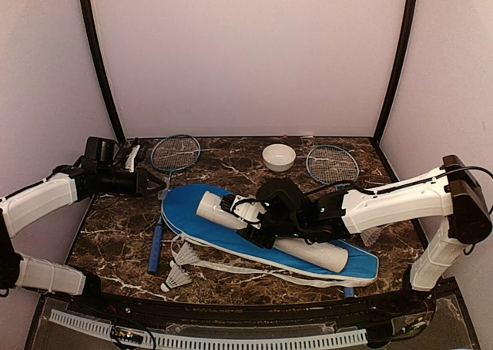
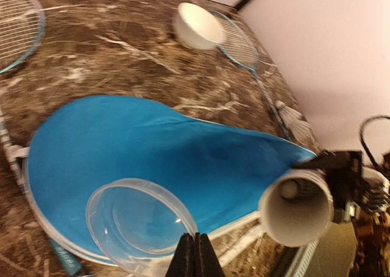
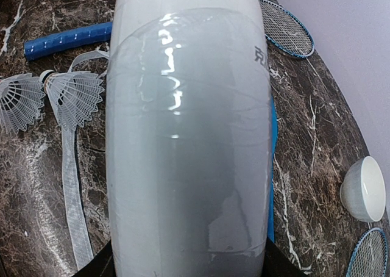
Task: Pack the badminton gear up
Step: Place the tube cap at the center of the board.
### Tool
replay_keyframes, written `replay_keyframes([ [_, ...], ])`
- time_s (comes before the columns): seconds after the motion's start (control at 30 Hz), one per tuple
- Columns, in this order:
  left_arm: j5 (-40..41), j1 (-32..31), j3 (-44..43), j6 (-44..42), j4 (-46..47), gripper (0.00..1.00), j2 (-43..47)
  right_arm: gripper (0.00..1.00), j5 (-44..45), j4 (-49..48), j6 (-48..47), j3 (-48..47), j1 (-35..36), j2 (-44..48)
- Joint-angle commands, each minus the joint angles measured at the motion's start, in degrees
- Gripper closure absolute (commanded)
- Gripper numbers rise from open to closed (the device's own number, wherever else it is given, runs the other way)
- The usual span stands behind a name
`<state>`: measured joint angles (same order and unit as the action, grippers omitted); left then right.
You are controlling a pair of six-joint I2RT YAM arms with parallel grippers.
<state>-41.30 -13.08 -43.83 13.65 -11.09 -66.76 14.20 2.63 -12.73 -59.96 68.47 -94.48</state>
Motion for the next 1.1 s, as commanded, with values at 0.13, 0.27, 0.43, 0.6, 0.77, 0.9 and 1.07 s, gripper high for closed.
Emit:
replay_keyframes([
  [0.13, 24.65, 9.56, -1.8, 1.96, -9.31, 1.0, -3.98, 0.45, -0.04, -2.88, 2.09, 0.12, -0.04, 1.08],
  [0.27, 29.84, 10.14, -2.5, 2.01, -11.82, 0.99, -7.48, 0.45, -0.37, -3.75, 2.02, 0.12, 0.0, 0.75],
  [0.43, 32.45, 10.32, -3.21, 1.99, -13.16, 0.98, -10.55, 0.45, -0.54, -4.35, 1.6, -0.11, 0.0, 0.3],
  [0.6, 32.05, 10.43, -3.84, 1.82, -13.42, 0.96, -12.63, 0.45, -0.54, -4.41, 1.39, 0.11, -0.04, 0.21],
  [0.77, 31.93, 10.42, -4.35, 1.56, -14.03, 0.91, -13.94, 0.45, -0.31, -4.51, 1.63, 0.46, -0.05, 0.61],
  [0.9, 31.36, 10.38, -4.35, 1.41, -14.11, 0.84, -14.63, 0.45, -0.31, -4.49, 1.73, 0.63, -0.04, 0.61],
  [1.07, 30.7, 10.39, -5.03, 1.2, -14.7, 0.81, -15.2, 0.45, -0.22, -4.37, 1.75, 0.64, -0.05, 0.62],
])
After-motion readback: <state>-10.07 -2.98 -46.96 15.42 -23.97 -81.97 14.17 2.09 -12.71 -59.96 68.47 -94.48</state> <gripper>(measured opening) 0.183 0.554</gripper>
